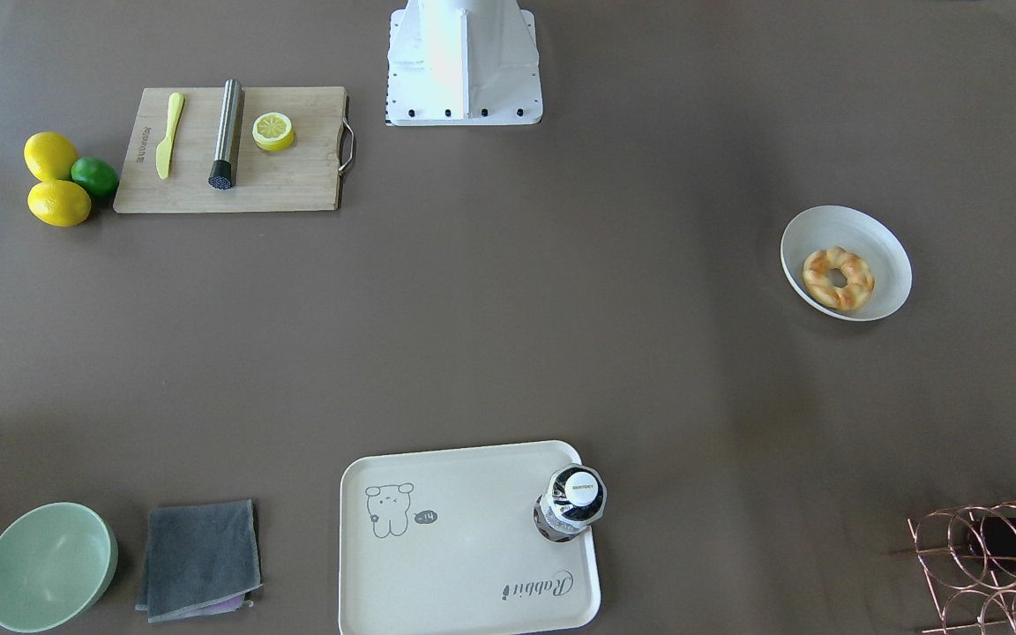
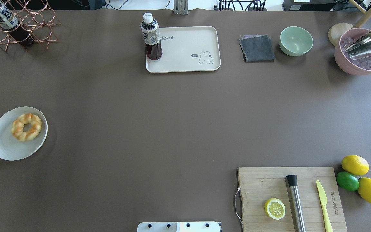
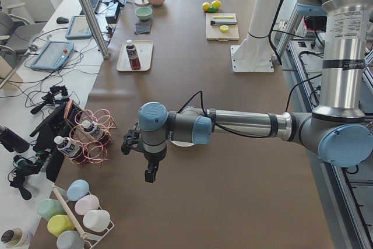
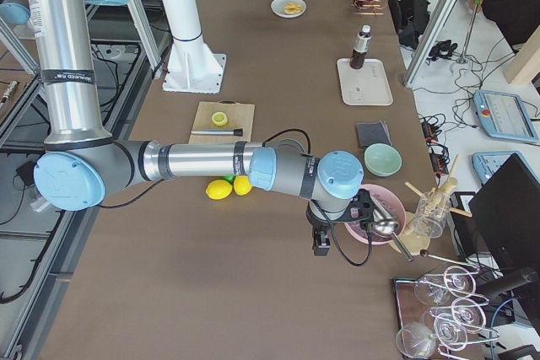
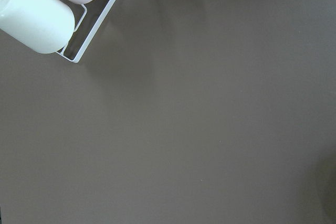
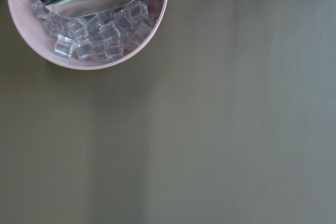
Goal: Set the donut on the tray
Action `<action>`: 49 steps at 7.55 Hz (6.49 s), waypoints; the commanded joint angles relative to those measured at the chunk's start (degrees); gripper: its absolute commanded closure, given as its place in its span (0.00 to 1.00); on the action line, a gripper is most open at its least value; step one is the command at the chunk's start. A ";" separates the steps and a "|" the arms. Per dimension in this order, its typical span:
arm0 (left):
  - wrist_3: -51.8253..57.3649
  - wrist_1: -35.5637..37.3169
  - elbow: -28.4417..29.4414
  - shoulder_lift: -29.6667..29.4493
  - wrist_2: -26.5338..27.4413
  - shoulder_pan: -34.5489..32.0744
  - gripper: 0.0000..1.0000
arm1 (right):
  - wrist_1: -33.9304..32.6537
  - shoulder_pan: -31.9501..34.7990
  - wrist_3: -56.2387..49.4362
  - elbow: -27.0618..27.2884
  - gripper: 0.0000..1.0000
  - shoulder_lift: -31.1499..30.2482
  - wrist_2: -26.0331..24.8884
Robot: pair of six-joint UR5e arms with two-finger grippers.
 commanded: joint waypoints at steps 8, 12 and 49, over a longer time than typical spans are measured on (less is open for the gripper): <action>0.01 -2.47 1.81 0.27 0.00 0.26 0.02 | 0.01 0.00 0.46 0.11 0.00 0.26 -0.09; -0.16 -4.42 1.64 0.54 -0.52 -0.09 0.02 | -0.08 0.00 0.46 0.02 0.00 0.00 0.00; -46.48 -43.66 8.86 1.51 -18.77 23.24 1.00 | 0.54 0.00 0.90 0.11 0.00 -0.62 0.35</action>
